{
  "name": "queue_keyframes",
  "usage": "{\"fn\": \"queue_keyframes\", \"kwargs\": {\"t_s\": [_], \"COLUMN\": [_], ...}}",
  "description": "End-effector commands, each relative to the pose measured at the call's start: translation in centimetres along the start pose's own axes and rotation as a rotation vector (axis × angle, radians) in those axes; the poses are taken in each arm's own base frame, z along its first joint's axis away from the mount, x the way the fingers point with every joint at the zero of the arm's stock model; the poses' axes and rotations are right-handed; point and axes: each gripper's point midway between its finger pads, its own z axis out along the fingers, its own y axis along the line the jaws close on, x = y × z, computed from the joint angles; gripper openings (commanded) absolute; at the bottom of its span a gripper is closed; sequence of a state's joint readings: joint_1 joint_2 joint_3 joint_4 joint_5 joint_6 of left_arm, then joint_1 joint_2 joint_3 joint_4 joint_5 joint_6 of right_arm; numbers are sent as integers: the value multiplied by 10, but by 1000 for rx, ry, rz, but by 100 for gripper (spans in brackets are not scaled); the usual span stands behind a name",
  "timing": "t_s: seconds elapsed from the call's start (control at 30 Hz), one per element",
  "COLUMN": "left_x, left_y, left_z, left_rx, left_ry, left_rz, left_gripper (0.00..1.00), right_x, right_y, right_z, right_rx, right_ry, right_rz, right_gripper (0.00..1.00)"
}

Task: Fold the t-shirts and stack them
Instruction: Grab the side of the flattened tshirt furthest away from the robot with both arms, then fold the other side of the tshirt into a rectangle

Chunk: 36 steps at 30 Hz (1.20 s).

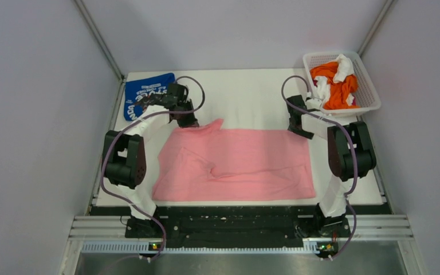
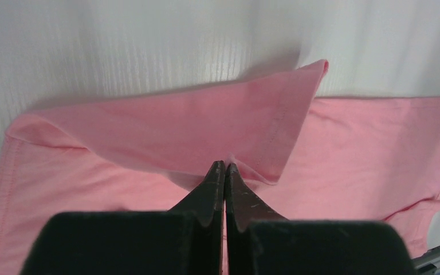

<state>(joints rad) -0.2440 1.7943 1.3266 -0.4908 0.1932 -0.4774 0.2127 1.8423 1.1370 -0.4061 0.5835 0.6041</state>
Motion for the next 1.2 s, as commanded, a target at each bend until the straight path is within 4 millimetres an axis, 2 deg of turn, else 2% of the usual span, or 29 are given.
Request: {"fn": "queue_keyframes", "kwargs": {"t_s": [0.0, 0.07, 0.17, 0.33, 0.37, 0.4, 0.5, 0.67, 0.77, 0.9, 1.17], "left_x": [-17, -16, -15, -12, -12, -11, -9, -4, 4, 18, 46], "left_y": [-11, -10, -11, -8, -7, -7, -6, -5, -1, 5, 12], "left_z": [-23, -25, -30, -38, -39, -41, -47, -61, -68, -84, -111], "left_rx": [28, 28, 30, 17, 13, 12, 9, 10, 7, -1, 15], "left_ry": [-100, -103, -111, -123, -125, -126, -131, -152, -156, -169, -202], "left_rz": [9, 9, 8, 8, 7, 6, 5, 2, -5, -22, -68], "left_gripper": [0, 0, 0, 0, 0, 0, 0, 0, 0, 0, 0], "right_x": [2, 2, -1, -8, -7, -6, -15, -29, -25, -20, -33], "right_y": [-16, -15, -10, -5, -9, -6, -4, -3, -2, -6, -14], "right_z": [-5, -3, -1, 0, 0, 0, -7, -27, -39, -48, -64], "right_rx": [37, 40, 30, 25, 27, 24, -3, -70, -122, -149, -163], "right_ry": [-9, -13, -21, -41, -39, -42, -71, -120, -128, -134, -181], "right_rz": [34, 44, 68, 101, 21, 109, 127, 127, 137, 141, 160], "right_gripper": [56, 50, 33, 16, 12, 10, 4, 0, 0, 0, 0]}}
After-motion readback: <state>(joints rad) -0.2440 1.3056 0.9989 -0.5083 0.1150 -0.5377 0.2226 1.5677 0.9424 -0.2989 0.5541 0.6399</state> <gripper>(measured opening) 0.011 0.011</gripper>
